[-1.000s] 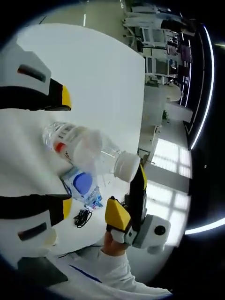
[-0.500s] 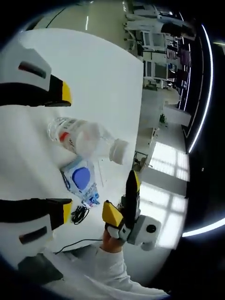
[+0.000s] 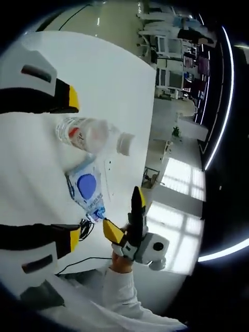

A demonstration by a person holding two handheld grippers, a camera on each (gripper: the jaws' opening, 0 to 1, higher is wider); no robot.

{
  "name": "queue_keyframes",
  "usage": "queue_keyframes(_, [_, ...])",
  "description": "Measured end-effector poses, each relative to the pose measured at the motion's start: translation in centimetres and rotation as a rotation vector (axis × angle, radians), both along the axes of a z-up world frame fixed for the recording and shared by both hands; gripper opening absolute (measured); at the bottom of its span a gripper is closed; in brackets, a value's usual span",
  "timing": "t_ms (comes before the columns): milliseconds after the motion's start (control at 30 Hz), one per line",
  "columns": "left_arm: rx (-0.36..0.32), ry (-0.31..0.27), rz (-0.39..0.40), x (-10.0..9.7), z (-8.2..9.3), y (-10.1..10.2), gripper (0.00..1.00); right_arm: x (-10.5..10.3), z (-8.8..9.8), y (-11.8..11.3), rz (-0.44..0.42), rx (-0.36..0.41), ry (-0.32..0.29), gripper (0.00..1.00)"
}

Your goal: Arrange the tabletop items into an orderly group along one side of the table until the central work area is clear of visible clutter.

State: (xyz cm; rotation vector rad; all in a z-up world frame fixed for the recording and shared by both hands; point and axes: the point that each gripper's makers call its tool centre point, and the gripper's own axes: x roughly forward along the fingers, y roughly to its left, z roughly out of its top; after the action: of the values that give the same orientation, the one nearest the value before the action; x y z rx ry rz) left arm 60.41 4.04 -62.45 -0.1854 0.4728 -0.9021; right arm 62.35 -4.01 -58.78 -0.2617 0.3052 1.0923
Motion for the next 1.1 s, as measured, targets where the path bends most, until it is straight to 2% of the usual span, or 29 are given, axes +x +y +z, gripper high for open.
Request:
queue_keyframes(400, [-0.007,-0.002,0.009,-4.0,1.0,-0.9,0.92,-3.4,-0.8,-3.7,0.037,-0.075,0.021,0.63])
queue_keyframes(633, [-0.004,0.002,0.019,-5.9,1.4,-0.9,0.93,-5.5,-0.6,-4.9,0.075,-0.122,0.005,0.64])
queue_keyframes(867, [0.005,-0.007,0.012,-7.4,2.3,-1.0,0.93,-7.2,-0.1,-5.7,0.102,-0.136,0.016,0.64])
queue_keyframes(1100, [0.008,-0.004,0.001,-9.2,2.8,-1.3,0.93,-9.4,-0.2,-6.3,0.159,-0.186,0.022,0.64])
